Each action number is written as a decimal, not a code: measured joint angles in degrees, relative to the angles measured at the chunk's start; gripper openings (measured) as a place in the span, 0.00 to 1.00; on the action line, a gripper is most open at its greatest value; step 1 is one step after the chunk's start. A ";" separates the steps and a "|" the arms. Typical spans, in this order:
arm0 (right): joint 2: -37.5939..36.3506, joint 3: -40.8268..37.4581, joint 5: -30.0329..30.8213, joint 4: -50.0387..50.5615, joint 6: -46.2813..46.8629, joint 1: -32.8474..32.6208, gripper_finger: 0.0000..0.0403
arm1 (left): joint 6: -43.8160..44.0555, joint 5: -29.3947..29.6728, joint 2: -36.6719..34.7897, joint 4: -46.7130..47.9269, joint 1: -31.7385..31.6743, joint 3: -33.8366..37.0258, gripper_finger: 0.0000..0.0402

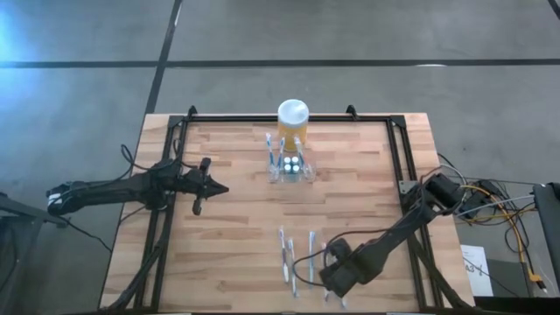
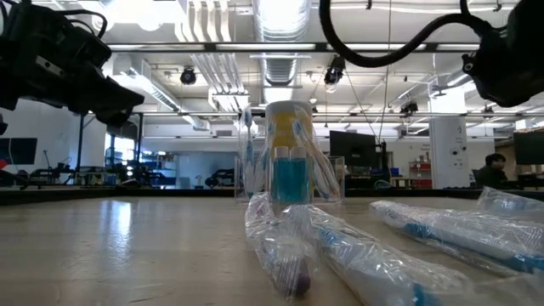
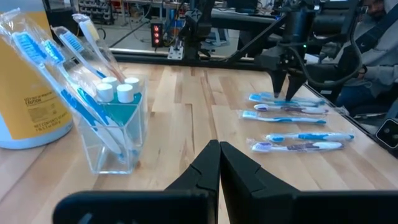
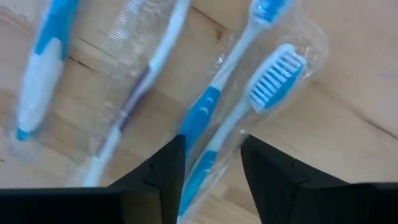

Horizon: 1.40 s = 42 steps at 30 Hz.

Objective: Pick & Place toothbrushing station
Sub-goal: Put the blue toothbrush into the transparent organizer

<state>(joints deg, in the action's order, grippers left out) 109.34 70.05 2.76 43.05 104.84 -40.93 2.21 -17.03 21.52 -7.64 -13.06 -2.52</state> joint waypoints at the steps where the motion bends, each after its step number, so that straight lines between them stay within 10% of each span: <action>1: -0.48 -0.10 -0.21 0.37 -0.27 -0.10 0.36 | 0.14 -0.01 -0.02 0.21 -0.01 0.00 0.03; 42: -2.78 -3.65 -1.41 5.93 -15.54 -0.34 0.22 | 4.88 -0.36 -0.01 4.74 0.03 0.00 0.03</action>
<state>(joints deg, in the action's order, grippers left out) 106.57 66.40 1.34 48.97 89.30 -41.28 7.09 -17.39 21.51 -2.90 -13.04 -2.52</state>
